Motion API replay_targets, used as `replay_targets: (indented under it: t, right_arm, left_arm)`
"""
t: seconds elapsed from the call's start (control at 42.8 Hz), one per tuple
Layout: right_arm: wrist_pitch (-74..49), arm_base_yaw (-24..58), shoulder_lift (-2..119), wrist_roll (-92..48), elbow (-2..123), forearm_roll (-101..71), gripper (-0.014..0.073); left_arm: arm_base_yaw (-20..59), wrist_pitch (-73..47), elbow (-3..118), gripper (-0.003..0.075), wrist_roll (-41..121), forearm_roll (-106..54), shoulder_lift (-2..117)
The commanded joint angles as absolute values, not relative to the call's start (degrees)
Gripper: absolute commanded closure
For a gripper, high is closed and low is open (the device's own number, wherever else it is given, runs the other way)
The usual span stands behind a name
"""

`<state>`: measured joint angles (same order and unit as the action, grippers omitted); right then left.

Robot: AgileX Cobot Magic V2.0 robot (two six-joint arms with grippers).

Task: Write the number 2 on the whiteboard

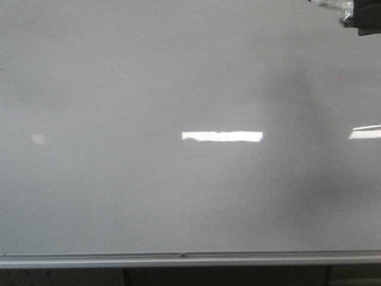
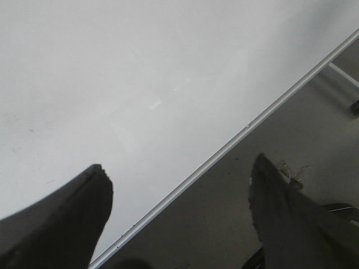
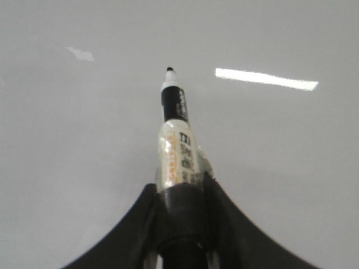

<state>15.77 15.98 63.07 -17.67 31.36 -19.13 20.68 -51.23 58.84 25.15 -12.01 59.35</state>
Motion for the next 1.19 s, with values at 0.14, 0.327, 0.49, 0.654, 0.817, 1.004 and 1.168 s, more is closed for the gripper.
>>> replay_targets:
  t: [0.14, 0.327, 0.49, 0.654, 0.817, 1.004, 1.168]
  right_arm:
    - [22.4, 17.1, 68.1, -18.2, 35.5, -14.4, 0.0579]
    - [22.5, 17.1, 72.8, -18.2, 38.3, -14.3, 0.0579]
    - [22.7, 17.0, 76.4, -18.3, 39.9, -14.3, 0.0579]
    - [22.7, 16.1, 78.1, -18.4, 40.4, -14.3, 0.0579]
    - [18.3, 12.7, 78.2, -18.4, 40.4, -14.4, 0.0579]
    - [11.4, 12.0, 78.8, -18.4, 40.4, -14.4, 0.0579]
    - [10.5, 14.7, 80.8, -18.4, 40.4, -14.4, 0.0579]
  left_arm:
    - [20.5, -47.5, 60.3, 0.0220, 24.6, -13.3, 58.4]
    - [20.5, -47.5, 60.3, 0.0220, 24.6, -13.3, 58.4]
    - [20.5, -47.5, 60.3, 0.0220, 24.6, -13.3, 58.4]
    - [20.5, -47.5, 60.3, 0.0220, 24.6, -13.3, 58.4]
    - [20.5, -47.5, 60.3, 0.0220, 24.6, -13.3, 58.4]
    - [20.5, -47.5, 60.3, 0.0220, 24.6, -13.6, 58.4]
    - [20.5, -47.5, 60.3, 0.0220, 24.6, -14.7, 58.4]
